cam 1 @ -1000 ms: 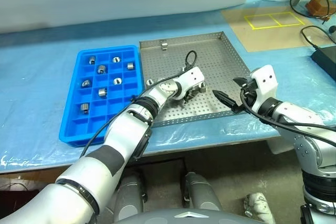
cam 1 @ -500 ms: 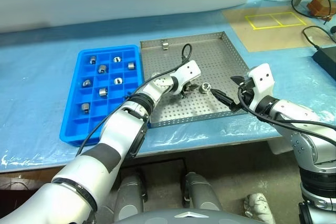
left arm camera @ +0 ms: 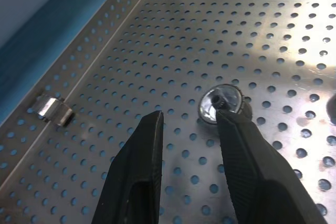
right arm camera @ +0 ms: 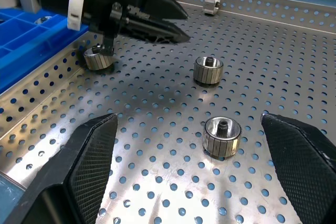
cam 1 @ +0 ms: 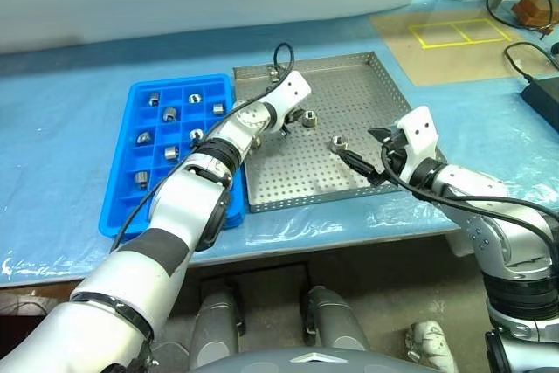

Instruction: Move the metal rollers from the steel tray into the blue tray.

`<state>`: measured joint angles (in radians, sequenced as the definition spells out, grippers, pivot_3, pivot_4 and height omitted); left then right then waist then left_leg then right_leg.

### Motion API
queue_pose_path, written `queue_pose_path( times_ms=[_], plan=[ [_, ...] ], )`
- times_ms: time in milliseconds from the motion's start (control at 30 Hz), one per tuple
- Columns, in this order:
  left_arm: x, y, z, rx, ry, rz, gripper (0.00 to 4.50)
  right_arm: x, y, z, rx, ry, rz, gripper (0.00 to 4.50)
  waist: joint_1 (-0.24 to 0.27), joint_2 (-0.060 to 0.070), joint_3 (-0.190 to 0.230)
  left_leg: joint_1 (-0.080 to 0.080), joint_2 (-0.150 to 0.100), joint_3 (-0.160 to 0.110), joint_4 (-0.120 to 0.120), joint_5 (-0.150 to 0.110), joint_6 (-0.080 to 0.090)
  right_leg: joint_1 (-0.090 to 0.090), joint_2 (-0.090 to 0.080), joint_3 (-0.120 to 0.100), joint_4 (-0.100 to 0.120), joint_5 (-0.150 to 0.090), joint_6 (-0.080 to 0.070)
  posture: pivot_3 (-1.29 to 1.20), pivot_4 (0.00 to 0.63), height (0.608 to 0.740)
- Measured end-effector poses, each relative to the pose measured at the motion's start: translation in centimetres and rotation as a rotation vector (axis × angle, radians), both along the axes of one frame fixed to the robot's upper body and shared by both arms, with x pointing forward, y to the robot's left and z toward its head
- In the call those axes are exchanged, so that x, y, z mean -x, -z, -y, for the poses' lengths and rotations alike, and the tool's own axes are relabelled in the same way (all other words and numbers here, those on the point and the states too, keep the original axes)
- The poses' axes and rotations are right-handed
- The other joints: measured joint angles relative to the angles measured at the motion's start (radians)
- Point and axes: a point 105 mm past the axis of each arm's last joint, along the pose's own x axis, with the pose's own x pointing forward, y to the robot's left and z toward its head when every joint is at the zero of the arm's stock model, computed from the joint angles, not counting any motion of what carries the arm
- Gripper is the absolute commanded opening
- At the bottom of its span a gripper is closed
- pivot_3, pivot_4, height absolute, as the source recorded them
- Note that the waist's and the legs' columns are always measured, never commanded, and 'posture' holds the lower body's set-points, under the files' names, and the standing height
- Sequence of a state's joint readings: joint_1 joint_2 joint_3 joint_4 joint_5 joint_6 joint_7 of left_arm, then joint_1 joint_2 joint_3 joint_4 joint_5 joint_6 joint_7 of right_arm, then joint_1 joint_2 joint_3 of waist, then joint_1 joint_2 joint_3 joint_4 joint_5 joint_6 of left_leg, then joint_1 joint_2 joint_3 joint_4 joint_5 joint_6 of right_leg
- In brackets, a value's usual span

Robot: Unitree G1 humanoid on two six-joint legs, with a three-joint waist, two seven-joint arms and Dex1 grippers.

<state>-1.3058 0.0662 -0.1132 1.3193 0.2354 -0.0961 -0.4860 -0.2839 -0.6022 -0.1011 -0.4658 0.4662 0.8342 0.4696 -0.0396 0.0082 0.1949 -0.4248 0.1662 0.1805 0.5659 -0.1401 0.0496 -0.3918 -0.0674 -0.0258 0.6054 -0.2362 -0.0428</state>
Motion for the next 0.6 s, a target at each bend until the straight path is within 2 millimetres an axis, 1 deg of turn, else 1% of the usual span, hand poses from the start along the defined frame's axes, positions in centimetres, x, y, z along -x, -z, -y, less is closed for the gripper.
queue_pose_path(
  times_ms=[67, 133, 200, 233, 267, 367, 433, 500, 600],
  plan=[
    [-0.3, -1.2, -1.1, -0.010, 0.008, 0.037, 1.64, 0.0, 0.0, 0.0, 0.001, -0.001, -0.001, 4.50, 0.000, 0.000, 0.000, 0.000, 0.000, 0.000, -0.001, 0.000, 0.000, -0.001, 0.000, 0.000, 0.000, 0.000, 0.000, -0.46, 0.150, 0.740],
    [0.0, -2.8, -1.7, -0.024, 0.086, 0.082, 2.03, 0.1, 0.3, 0.1, 0.001, 0.003, -0.010, 4.50, 0.001, 0.000, 0.000, -0.002, 0.000, 0.000, -0.001, 0.000, 0.000, -0.002, 0.000, 0.000, 0.000, 0.000, 0.000, -0.45, 0.150, 0.740],
    [0.7, -4.2, -2.6, -0.063, 0.188, 0.128, 2.58, 0.3, 0.9, 0.2, -0.005, 0.011, -0.026, 4.50, 0.001, 0.000, 0.000, -0.002, 0.001, 0.001, -0.002, 0.000, 0.000, -0.003, 0.000, 0.000, 0.000, 0.000, 0.000, -0.44, 0.150, 0.740],
    [1.0, -4.3, -3.3, -0.106, 0.220, 0.139, 2.88, 0.3, 1.0, 0.1, -0.010, 0.012, -0.029, 4.50, -0.001, 0.000, 0.000, -0.002, 0.001, 0.001, -0.002, 0.000, 0.000, -0.003, 0.000, 0.000, 0.000, 0.000, 0.000, -0.44, 0.150, 0.740],
    [1.2, -4.1, -4.2, -0.157, 0.238, 0.143, 3.28, 0.4, 1.1, 0.1, -0.014, 0.012, -0.030, 4.50, -0.002, 0.000, 0.000, -0.001, 0.001, 0.001, -0.002, 0.000, 0.000, -0.004, 0.000, 0.000, 0.001, 0.000, 0.000, -0.42, 0.150, 0.740],
    [1.2, -3.0, -6.6, -0.300, 0.239, 0.104, 4.28, 0.3, 1.3, -0.3, -0.022, 0.002, -0.027, 4.50, 0.002, 0.000, 0.000, -0.002, 0.002, 0.001, -0.002, 0.001, -0.002, -0.004, 0.000, 0.000, 0.002, 0.000, 0.000, -0.41, 0.150, 0.740],
    [1.6, -2.8, -7.2, -0.343, 0.277, 0.073, 4.28, 0.2, 1.5, -0.8, -0.030, -0.009, -0.029, 4.50, 0.005, 0.000, 0.000, -0.002, 0.001, 0.001, -0.002, 0.001, -0.003, -0.004, 0.000, 0.000, 0.002, 0.000, 0.000, -0.40, 0.150, 0.740],
    [2.2, -2.4, -7.5, -0.424, 0.353, 0.039, 4.28, -0.1, 1.6, -1.1, -0.036, -0.016, -0.028, 4.50, 0.013, 0.000, 0.000, -0.002, 0.001, 0.001, -0.002, 0.000, -0.004, -0.004, -0.001, 0.000, 0.002, 0.000, 0.000, -0.40, 0.150, 0.740],
    [2.1, -2.0, -8.4, -0.542, 0.357, 0.001, 4.28, -0.4, 1.7, -1.2, -0.039, -0.014, -0.026, 4.50, 0.025, 0.000, 0.000, -0.002, 0.001, 0.002, -0.002, 0.000, -0.005, -0.004, -0.001, 0.000, 0.002, 0.000, 0.000, -0.40, 0.150, 0.740]
  ],
)
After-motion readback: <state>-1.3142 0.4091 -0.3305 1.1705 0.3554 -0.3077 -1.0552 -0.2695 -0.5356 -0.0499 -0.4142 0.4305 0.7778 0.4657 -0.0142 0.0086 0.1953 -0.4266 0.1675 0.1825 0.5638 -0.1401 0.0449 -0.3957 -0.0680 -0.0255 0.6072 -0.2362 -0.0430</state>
